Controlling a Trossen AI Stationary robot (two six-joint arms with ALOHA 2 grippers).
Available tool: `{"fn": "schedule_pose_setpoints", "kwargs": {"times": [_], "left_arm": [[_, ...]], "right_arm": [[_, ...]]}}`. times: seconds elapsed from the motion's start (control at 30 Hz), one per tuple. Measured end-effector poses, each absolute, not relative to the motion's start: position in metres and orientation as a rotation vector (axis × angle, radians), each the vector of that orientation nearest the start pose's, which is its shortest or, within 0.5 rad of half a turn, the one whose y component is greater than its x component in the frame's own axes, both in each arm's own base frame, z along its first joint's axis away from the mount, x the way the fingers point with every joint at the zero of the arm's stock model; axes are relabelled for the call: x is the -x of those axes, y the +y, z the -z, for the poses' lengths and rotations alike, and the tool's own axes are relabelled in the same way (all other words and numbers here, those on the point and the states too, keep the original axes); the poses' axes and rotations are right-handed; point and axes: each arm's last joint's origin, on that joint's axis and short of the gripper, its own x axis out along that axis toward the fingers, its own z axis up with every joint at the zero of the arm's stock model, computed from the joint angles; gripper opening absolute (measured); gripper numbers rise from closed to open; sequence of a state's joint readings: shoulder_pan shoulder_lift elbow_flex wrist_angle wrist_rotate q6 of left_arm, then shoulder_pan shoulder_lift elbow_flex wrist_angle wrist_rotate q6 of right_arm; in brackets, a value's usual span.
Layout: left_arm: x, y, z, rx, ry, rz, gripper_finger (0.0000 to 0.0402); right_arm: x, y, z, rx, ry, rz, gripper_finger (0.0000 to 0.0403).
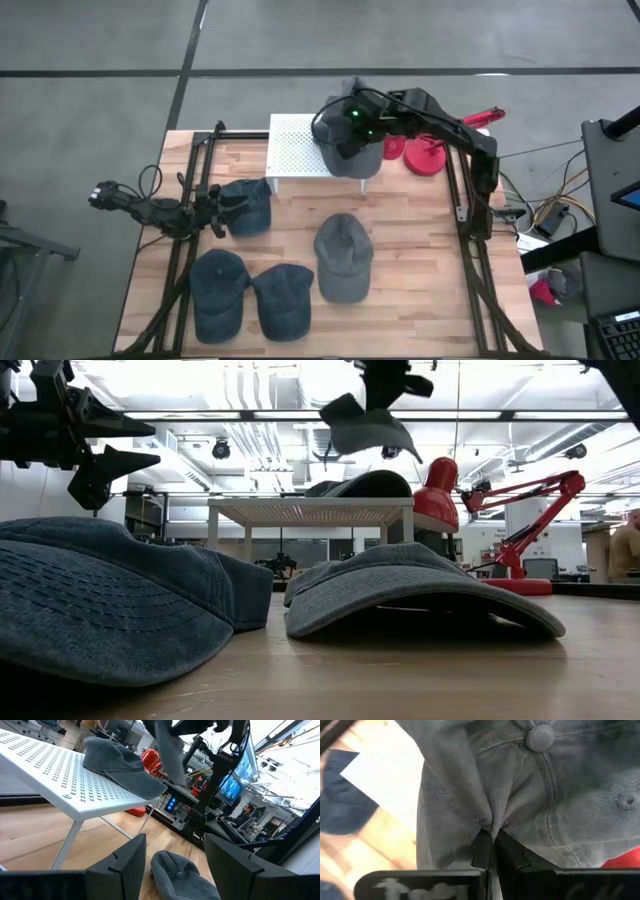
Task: Pick & Place hat
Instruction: Stack the right gray cap on top of the other gray cap on the shelf
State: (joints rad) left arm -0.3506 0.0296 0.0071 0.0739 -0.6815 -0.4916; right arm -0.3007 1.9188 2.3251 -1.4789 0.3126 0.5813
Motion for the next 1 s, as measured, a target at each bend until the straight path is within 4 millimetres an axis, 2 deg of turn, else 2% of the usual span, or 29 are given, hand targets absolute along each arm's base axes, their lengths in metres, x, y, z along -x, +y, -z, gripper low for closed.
{"fn": "schedule_pose_setpoints", "kwargs": {"times": [0.5,1.0], "left_arm": [[-0.094,-0.015,-0.169,0.506,-0.112,-0.317,0.0204],[-0.094,-0.015,-0.169,0.504,-0.109,-0.318,0.0204]], "right_arm": [[-0.364,-0.14,-0.391,-0.498,0.962,0.827,0.0012],[-0.359,-0.162,-0.388,-0.612,0.935,0.854,0.0012]]}}
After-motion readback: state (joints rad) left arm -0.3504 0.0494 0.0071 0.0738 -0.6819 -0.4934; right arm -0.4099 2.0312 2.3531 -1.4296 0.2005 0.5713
